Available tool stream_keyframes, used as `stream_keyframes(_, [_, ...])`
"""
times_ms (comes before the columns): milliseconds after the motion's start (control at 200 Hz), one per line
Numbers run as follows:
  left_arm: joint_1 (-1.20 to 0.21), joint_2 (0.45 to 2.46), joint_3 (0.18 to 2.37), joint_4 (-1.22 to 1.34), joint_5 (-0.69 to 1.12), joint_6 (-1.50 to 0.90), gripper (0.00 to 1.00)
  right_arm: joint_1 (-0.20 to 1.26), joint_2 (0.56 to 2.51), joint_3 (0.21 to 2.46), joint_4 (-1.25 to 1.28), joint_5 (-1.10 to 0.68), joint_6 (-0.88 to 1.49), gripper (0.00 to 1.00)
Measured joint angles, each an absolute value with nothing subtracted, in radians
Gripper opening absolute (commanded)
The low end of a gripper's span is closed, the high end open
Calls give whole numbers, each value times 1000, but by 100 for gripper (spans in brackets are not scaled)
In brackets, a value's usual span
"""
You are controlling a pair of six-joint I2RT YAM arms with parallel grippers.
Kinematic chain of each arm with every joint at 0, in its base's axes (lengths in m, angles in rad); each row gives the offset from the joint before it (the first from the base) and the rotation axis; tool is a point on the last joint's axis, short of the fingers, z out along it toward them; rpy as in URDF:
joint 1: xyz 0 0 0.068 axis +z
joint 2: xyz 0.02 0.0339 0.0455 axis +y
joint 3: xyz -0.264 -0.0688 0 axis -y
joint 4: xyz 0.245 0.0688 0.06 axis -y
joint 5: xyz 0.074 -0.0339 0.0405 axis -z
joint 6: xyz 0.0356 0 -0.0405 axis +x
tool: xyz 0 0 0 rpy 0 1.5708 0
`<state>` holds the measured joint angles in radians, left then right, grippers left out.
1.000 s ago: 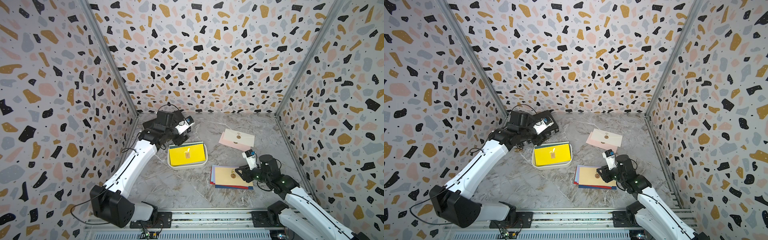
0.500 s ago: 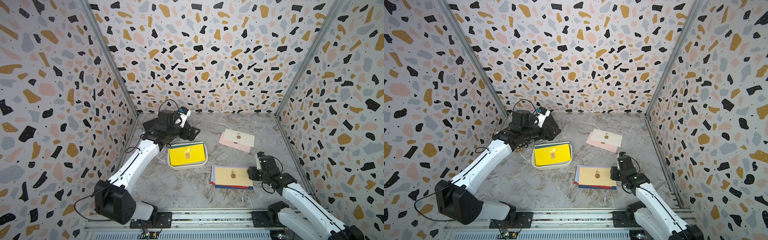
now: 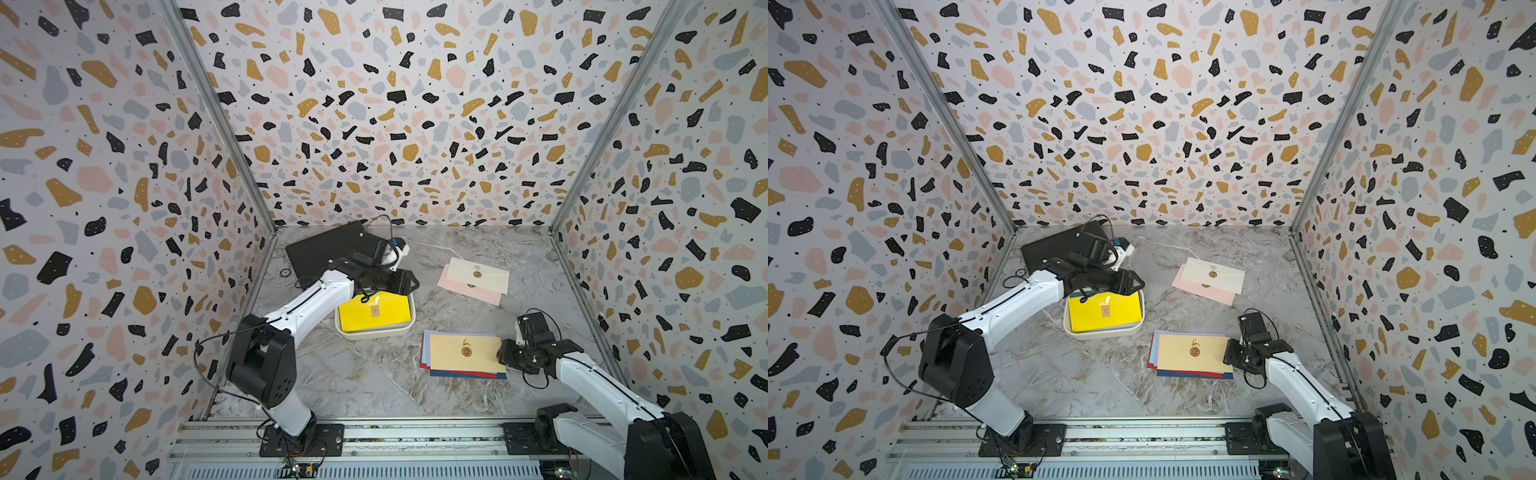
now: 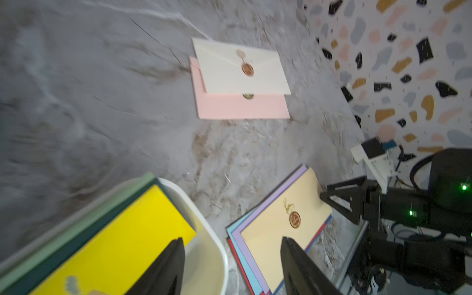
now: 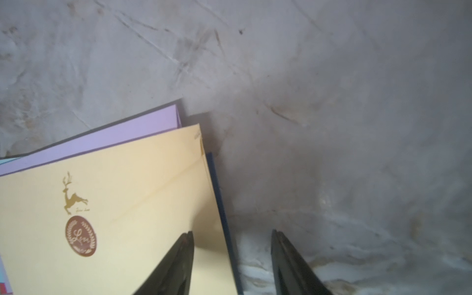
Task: Put the sealed envelopes into the storage box
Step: Pick up the envelope from the center of the board.
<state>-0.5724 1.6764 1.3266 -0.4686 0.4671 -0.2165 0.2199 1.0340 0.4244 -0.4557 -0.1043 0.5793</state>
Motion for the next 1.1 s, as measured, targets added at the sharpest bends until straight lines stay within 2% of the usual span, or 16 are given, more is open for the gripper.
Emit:
stream_keyframes(155, [-754,1777,1327,-546,471,-175,45,220,1034,422,-446,-133,583,53])
stream_keyframes(305, [-822,1859,1326,-591,439,-175,40,220,1035,422,-436,-165,584,53])
stream_keyframes(601, [-860,1944,1320,-601,405,-196,32,220,1034,422,-433,-207,584,52])
stream_keyframes(1101, [-864,1979,1315,-575,409,-221,31,216,994,486,-509,-250,577,49])
